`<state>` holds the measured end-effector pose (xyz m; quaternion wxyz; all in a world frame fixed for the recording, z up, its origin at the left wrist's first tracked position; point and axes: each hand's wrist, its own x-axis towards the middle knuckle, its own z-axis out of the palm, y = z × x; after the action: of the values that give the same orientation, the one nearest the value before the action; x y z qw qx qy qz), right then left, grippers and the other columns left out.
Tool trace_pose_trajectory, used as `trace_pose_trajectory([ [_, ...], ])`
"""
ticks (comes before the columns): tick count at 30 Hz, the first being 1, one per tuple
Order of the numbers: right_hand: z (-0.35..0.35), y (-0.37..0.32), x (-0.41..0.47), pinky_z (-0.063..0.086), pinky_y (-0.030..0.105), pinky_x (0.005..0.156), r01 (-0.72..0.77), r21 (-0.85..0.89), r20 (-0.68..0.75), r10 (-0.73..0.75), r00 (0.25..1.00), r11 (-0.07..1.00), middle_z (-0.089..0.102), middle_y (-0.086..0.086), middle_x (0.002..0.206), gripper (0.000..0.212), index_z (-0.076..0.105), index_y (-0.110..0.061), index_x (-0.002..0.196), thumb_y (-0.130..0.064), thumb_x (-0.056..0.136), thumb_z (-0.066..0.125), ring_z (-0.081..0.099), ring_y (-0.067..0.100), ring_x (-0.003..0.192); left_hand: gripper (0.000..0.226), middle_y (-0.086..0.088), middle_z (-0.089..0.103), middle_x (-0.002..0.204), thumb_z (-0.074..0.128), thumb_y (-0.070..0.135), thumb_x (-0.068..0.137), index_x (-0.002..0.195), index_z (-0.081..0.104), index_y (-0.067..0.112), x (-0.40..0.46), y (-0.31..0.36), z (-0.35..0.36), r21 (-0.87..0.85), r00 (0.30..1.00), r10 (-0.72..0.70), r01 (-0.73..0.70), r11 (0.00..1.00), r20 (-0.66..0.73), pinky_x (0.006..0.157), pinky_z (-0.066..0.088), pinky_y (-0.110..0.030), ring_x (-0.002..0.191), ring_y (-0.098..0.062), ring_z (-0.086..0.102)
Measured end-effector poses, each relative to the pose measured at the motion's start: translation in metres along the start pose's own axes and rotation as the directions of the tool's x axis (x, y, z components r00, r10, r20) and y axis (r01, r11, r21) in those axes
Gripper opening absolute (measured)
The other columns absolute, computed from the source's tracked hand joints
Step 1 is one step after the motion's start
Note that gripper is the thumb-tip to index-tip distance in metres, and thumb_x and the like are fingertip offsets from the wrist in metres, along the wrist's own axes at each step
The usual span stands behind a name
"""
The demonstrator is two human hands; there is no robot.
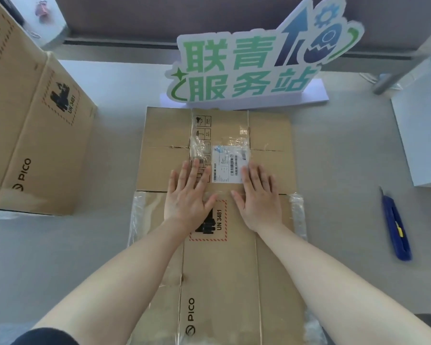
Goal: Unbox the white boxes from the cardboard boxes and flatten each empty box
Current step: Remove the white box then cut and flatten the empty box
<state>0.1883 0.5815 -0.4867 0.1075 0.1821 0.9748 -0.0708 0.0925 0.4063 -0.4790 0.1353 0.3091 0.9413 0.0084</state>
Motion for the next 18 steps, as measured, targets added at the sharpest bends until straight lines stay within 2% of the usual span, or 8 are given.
trace_pose_trajectory([
  [2,-0.006,-0.005,-0.009,-0.006,0.043,0.123,0.006,0.019,0.004,-0.006,1.0,1.0,-0.007,0.004,0.166,0.073,-0.002,-0.016,0.158,-0.06,0.101,0.01,-0.011,0.023,0.152,0.074,0.0,-0.025,0.161,0.002,0.069,0.092,0.152,-0.018,0.03,-0.005,0.0,-0.003,-0.038,1.0,-0.019,0.019,0.999,0.0,0.121,-0.013,-0.044,0.147,-0.019,-0.027],
  [4,-0.011,-0.011,-0.028,-0.007,0.041,0.123,0.04,0.071,0.009,-0.041,0.999,0.997,-0.012,0.001,0.165,0.072,-0.005,-0.018,0.158,-0.058,0.101,0.012,-0.014,0.02,0.151,0.07,0.001,-0.022,0.162,0.003,0.066,0.095,0.151,-0.018,0.031,-0.019,-0.001,-0.007,-0.105,0.999,-0.036,0.033,0.994,-0.027,0.121,-0.012,-0.043,0.148,-0.019,-0.022],
  [9,-0.007,-0.023,-0.106,-0.011,0.037,0.122,0.076,0.167,0.052,-0.086,0.995,0.983,-0.025,-0.004,0.161,0.069,-0.014,-0.022,0.155,-0.057,0.101,0.014,-0.027,0.015,0.148,0.07,0.002,-0.018,0.162,0.007,0.066,0.093,0.151,-0.015,0.034,-0.091,-0.008,0.003,-0.104,0.996,0.084,-0.087,0.991,-0.031,0.121,-0.013,-0.041,0.148,-0.019,-0.023],
  [12,0.003,-0.019,-0.135,-0.012,0.039,0.121,0.085,0.135,0.09,-0.098,0.991,0.987,-0.024,-0.003,0.161,0.072,-0.013,-0.023,0.154,-0.063,0.098,0.008,-0.027,0.016,0.148,0.074,0.001,-0.014,0.163,0.014,0.068,0.093,0.155,-0.002,0.031,-0.124,-0.01,0.02,-0.073,0.994,0.109,-0.11,0.991,-0.019,0.121,-0.007,-0.044,0.149,-0.017,-0.022],
  [15,0.014,-0.012,-0.142,-0.006,0.045,0.121,0.087,0.064,0.112,-0.094,0.989,0.994,-0.024,0.0,0.162,0.078,-0.013,-0.022,0.155,-0.067,0.093,0.0,-0.027,0.018,0.148,0.076,0.0,-0.016,0.163,0.018,0.068,0.093,0.155,-0.005,0.031,-0.135,-0.007,0.029,-0.049,0.996,0.09,-0.09,0.995,-0.003,0.121,-0.006,-0.044,0.148,-0.017,-0.023],
  [18,0.026,-0.011,-0.143,-0.001,0.048,0.121,0.078,0.002,0.072,-0.078,0.994,0.997,-0.016,0.004,0.164,0.079,-0.005,-0.018,0.158,-0.066,0.097,0.008,-0.017,0.023,0.151,0.076,0.0,-0.018,0.162,0.017,0.068,0.093,0.156,-0.006,0.03,-0.136,-0.003,0.034,-0.025,0.998,0.053,-0.053,0.998,-0.024,0.122,-0.004,-0.045,0.148,-0.016,-0.023],
])
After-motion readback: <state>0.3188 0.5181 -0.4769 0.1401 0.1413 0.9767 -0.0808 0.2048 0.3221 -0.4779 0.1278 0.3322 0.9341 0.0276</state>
